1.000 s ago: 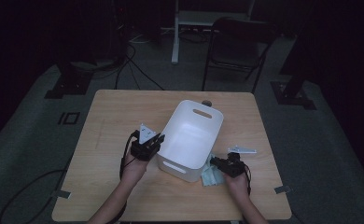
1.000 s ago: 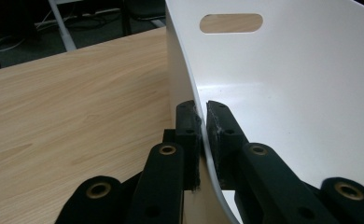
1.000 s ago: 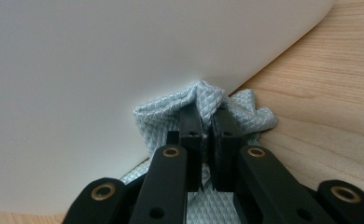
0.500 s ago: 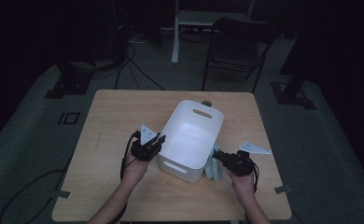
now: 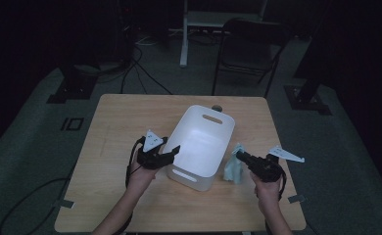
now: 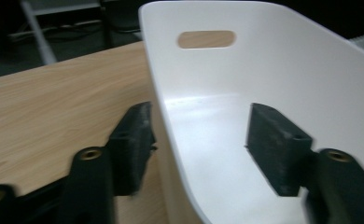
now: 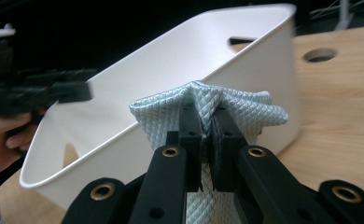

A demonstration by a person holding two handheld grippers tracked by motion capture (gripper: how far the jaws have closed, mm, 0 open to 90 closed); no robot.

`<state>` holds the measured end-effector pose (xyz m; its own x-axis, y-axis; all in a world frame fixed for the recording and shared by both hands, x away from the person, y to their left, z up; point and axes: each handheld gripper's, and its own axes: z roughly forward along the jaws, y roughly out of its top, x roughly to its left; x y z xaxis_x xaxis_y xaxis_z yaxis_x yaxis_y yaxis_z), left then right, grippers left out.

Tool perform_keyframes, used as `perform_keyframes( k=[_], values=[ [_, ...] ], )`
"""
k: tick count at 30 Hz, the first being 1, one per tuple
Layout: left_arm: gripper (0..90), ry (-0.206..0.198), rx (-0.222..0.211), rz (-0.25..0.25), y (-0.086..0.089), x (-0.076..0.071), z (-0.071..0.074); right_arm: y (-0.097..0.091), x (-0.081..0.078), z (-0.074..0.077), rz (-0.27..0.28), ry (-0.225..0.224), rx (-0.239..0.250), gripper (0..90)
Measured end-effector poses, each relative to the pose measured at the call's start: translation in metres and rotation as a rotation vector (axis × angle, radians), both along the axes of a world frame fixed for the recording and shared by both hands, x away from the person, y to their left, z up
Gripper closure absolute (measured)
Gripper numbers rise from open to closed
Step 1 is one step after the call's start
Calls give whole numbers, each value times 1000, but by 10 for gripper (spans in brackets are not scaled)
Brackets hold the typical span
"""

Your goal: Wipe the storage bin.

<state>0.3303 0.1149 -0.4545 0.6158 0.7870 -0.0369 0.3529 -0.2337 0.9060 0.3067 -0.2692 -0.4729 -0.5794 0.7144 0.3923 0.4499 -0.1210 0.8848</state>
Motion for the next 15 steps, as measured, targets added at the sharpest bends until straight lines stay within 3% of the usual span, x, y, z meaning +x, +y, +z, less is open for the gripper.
perform_keyframes(
  k=[4,9,15],
  values=[
    [319,12,-18,-4,3,1,-1,-15,6,-1,-48,8,0,848],
    [254,15,-30,-4,6,2,0,-29,33,-16,-157,79,-56,846],
    [235,28,-24,-6,9,4,-1,-42,60,-40,-235,157,-93,844]
  ],
)
